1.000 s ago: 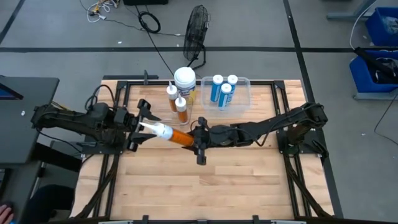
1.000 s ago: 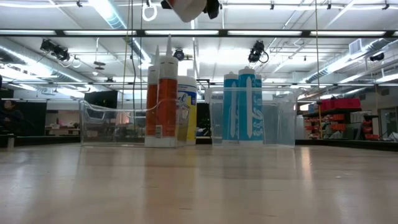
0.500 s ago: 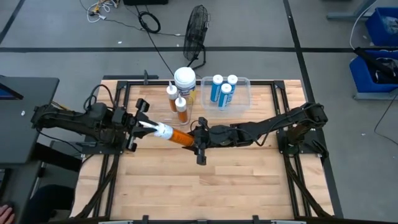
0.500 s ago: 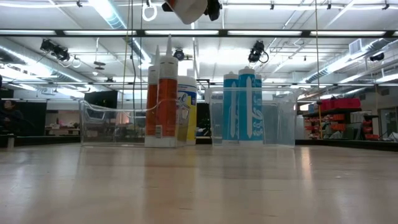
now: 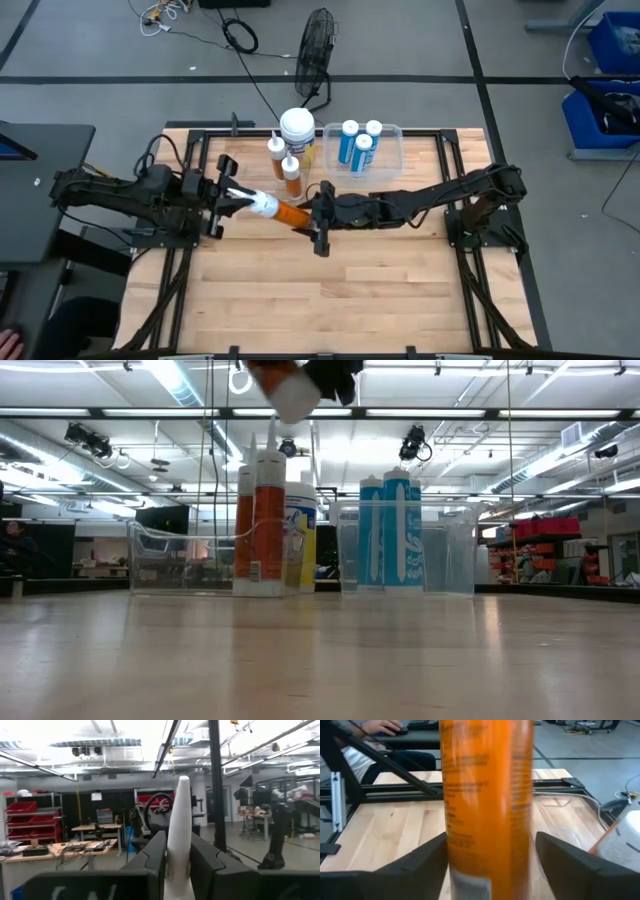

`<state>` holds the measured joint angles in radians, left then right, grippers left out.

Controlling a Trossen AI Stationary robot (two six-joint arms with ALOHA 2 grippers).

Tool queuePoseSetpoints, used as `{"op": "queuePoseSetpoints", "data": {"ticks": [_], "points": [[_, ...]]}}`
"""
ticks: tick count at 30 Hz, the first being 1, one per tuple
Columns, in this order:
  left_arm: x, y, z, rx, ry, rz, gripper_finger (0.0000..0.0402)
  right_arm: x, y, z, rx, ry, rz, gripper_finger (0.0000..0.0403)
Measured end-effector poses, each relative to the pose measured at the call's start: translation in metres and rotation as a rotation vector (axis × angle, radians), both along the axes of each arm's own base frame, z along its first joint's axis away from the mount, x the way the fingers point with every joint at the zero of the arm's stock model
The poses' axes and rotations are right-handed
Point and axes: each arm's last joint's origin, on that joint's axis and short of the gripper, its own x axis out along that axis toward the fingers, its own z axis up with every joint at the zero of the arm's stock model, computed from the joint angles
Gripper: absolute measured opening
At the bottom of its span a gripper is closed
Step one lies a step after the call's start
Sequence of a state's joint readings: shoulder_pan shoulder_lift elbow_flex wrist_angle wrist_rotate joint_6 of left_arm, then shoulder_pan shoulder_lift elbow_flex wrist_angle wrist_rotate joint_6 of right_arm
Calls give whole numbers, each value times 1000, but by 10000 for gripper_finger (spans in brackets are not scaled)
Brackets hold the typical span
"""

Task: Pick & place silicon tubes, Sealant and Lysol wipes
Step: Put the orange sealant into the left transparent bin

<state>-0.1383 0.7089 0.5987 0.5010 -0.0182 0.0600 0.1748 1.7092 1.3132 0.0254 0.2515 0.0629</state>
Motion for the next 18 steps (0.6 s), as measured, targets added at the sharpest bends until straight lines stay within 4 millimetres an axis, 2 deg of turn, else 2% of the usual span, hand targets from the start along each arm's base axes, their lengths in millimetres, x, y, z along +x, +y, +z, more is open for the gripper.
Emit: {"op": "queuePoseSetpoints", "data": {"ticks": [2,5,14,18], "points": [[0,0,0,-7,-3,12,57,1,-3,0,9,-2,-11,303],[-1,1,1,-12,-4,15,56,1,-8,0,21,-2,-26,306],[1,3,-4,-22,64,96,54,-1,-11,-5,16,58,-37,277],[3,6,-8,-24,112,190,54,-3,-11,-8,15,91,-34,266]]}}
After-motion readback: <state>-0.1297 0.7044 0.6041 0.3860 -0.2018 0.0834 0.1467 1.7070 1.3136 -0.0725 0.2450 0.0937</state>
